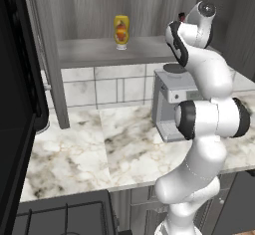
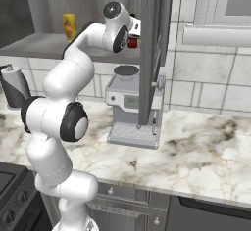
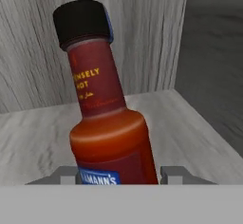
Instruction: Move the mustard and condiment bottle from the cabinet to the dining counter.
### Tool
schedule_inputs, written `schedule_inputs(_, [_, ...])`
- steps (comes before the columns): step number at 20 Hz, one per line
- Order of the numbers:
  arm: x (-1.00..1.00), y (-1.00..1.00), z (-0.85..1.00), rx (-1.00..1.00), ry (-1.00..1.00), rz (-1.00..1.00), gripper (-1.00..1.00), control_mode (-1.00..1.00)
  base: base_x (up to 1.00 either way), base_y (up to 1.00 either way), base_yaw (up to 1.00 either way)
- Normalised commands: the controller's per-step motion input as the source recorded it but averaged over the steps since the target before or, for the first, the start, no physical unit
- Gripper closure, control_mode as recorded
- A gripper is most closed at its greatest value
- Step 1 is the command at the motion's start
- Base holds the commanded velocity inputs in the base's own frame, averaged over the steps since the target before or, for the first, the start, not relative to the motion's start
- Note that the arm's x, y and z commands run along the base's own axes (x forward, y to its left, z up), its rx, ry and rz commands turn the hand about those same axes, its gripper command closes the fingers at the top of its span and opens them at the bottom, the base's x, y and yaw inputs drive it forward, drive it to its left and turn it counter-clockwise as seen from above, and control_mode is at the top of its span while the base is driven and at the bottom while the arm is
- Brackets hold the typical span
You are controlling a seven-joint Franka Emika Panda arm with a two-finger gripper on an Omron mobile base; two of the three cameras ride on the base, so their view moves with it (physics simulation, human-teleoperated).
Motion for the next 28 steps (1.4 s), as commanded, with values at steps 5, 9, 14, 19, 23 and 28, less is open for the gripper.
schedule_inputs(5, [-0.01, -0.23, 0.00, 0.00, 0.00, 0.00, 1.00, -1.00, 0.00, 0.00, 0.00])
schedule_inputs(9, [-0.39, 0.00, 0.03, 0.04, -0.05, 0.00, 1.00, -1.00, 0.00, 0.00, 0.00])
schedule_inputs(14, [-0.90, 0.03, 0.18, 0.05, -0.18, 0.00, 1.00, -1.00, 0.00, 0.00, 0.00])
schedule_inputs(19, [-1.00, 0.31, 0.00, 0.00, -0.37, 0.01, 1.00, -1.00, 0.00, 0.00, 0.00])
schedule_inputs(23, [-1.00, 0.51, 0.07, 0.00, -0.27, 0.03, 1.00, -1.00, 0.00, 0.00, 0.00])
schedule_inputs(28, [-1.00, 0.31, 0.34, -0.05, -0.02, 0.03, 1.00, -1.00, 0.00, 0.00, 0.00])
